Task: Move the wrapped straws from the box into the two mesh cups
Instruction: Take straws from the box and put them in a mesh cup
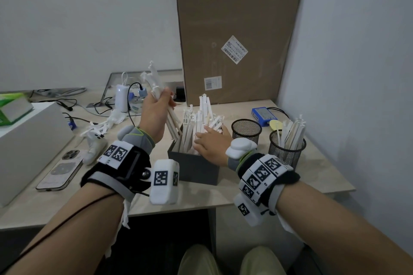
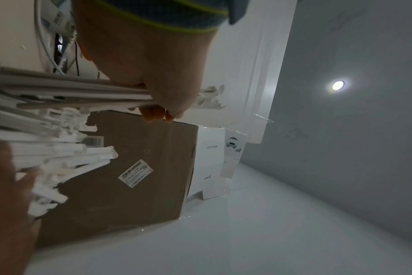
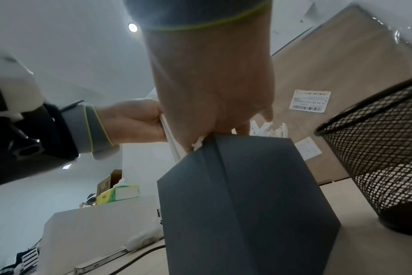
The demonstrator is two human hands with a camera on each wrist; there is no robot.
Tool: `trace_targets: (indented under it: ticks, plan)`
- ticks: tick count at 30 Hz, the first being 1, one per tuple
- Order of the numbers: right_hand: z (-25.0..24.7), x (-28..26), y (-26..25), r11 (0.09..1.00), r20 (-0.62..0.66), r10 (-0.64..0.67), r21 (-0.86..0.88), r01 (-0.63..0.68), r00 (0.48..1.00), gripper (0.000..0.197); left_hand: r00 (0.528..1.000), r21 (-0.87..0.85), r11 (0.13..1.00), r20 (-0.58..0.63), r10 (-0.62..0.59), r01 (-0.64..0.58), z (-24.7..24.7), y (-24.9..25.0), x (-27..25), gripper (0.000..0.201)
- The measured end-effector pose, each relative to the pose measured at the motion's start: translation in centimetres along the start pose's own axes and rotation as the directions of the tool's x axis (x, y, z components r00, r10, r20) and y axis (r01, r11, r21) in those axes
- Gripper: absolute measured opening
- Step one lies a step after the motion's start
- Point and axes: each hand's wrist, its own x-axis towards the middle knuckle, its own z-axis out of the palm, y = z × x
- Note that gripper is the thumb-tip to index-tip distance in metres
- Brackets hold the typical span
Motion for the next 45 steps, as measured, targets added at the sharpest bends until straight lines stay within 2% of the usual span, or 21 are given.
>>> trace_targets:
  ticks: [2, 4, 6, 7, 9, 10, 13, 15, 18, 22, 26, 28, 30, 32, 33, 34, 36, 38, 39, 42, 45]
  plan:
    - [-0.3, -0.3, 0.0, 1.000, 0.012, -0.006, -0.006, 0.007, 1.000, 0.045, 1.000, -0.076, 0.997, -0.012, 0.008, -0.009, -0.6, 0.6, 0.3, 0.023]
    - [-0.7, -0.8, -0.1, 0.995, -0.087, -0.006, 0.103, 0.015, 0.996, 0.042, 1.000, -0.153, 0.988, 0.007, 0.006, -0.005, -0.8, 1.2, 0.5, 0.022]
    - [-1.3, -1.2, -0.5, 0.926, -0.303, 0.073, 0.375, 0.048, 0.950, 0.036, 1.000, -0.233, 0.972, 0.028, -0.007, 0.013, -0.8, 1.6, 0.5, 0.020]
    - [-1.4, -1.3, -0.6, 0.836, -0.395, 0.169, 0.542, 0.080, 0.903, 0.034, 0.999, -0.282, 0.959, 0.040, -0.014, 0.025, -0.6, 1.8, 0.4, 0.020]
    - [-2.0, -1.4, -1.0, 0.532, -0.366, 0.387, 0.838, 0.120, 0.846, 0.036, 0.998, -0.366, 0.929, 0.065, -0.027, 0.049, 0.0, 2.3, 0.1, 0.020]
    - [-2.4, -1.4, -1.1, 0.311, -0.265, 0.435, 0.941, 0.133, 0.860, 0.041, 0.997, -0.399, 0.915, 0.075, -0.030, 0.058, 0.5, 2.6, -0.1, 0.019]
    - [-3.3, -1.2, -1.0, -0.421, 0.058, 0.312, 0.903, 0.083, 0.948, 0.059, 0.994, -0.486, 0.871, 0.109, -0.013, 0.065, 2.4, 3.3, -1.0, 0.018]
    - [-3.7, -1.4, -1.0, -0.644, 0.113, 0.199, 0.763, 0.043, 0.973, 0.069, 0.991, -0.496, 0.866, 0.132, 0.000, 0.066, 3.9, 3.5, -2.0, 0.020]
    - [-3.8, -1.3, -1.0, -0.763, 0.075, 0.153, 0.643, 0.070, 0.985, 0.076, 0.984, -0.411, 0.906, 0.174, -0.033, 0.103, 5.7, 2.9, -3.6, 0.027]
    - [-3.9, -1.7, -0.7, -0.698, 0.070, 0.136, 0.715, 0.045, 0.988, 0.074, 0.957, -0.229, 0.966, 0.287, -0.054, 0.123, 6.4, 1.6, -4.8, 0.037]
    - [-4.7, -1.9, 1.0, -0.447, 0.073, 0.217, 0.894, 0.033, 0.973, 0.082, 0.950, -0.158, 0.986, 0.313, -0.002, 0.054, 6.1, 1.8, -4.7, 0.040]
    - [-6.8, -2.7, 1.6, -0.088, -0.158, 0.355, 0.976, 0.201, 0.921, 0.079, 0.943, -0.044, 0.999, 0.332, 0.034, -0.021, 6.0, 1.9, -4.6, 0.040]
    - [-10.0, -4.1, 1.7, 0.346, -0.522, 0.382, 0.846, 0.406, 0.763, 0.059, 0.933, 0.117, 0.989, 0.358, 0.037, -0.085, 6.1, 1.9, -4.7, 0.041]
    - [-13.4, -6.0, 0.9, 0.700, -0.788, 0.173, 0.520, 0.489, 0.591, 0.046, 0.915, 0.241, 0.959, 0.401, 0.044, -0.151, 6.5, 1.9, -4.9, 0.041]
    - [-14.2, -6.2, 0.7, 0.809, -0.824, 0.043, 0.361, 0.464, 0.565, 0.045, 0.905, 0.276, 0.944, 0.421, 0.054, -0.184, 6.7, 2.0, -5.0, 0.040]
    - [-14.8, -6.3, 0.3, 0.875, -0.796, -0.065, 0.245, 0.417, 0.602, 0.047, 0.896, 0.292, 0.932, 0.439, 0.068, -0.214, 7.0, 2.0, -5.0, 0.039]
    - [-14.7, -6.1, 0.0, 0.941, -0.598, -0.123, 0.183, 0.284, 0.792, 0.066, 0.884, 0.292, 0.923, 0.457, 0.096, -0.251, 7.8, 2.2, -5.1, 0.035]
    - [-14.4, -6.2, 0.3, 0.942, -0.445, -0.054, 0.275, 0.194, 0.894, 0.080, 0.881, 0.276, 0.920, 0.454, 0.132, -0.280, 8.2, 2.3, -5.3, 0.033]
    - [-14.4, -6.5, 0.7, 0.921, -0.450, -0.034, 0.333, 0.204, 0.892, 0.074, 0.882, 0.276, 0.921, 0.454, 0.128, -0.276, 8.4, 2.3, -5.4, 0.032]
    - [-14.5, -7.5, 1.8, 0.884, -0.597, -0.041, 0.351, 0.307, 0.801, 0.051, 0.887, 0.284, 0.925, 0.449, 0.104, -0.253, 8.8, 2.1, -5.3, 0.035]
    - [-13.7, -7.9, 2.4, 0.908, -0.538, -0.098, 0.296, 0.296, 0.837, 0.047, 0.884, 0.339, 0.876, 0.434, 0.177, -0.342, 10.1, 2.7, -5.5, 0.022]
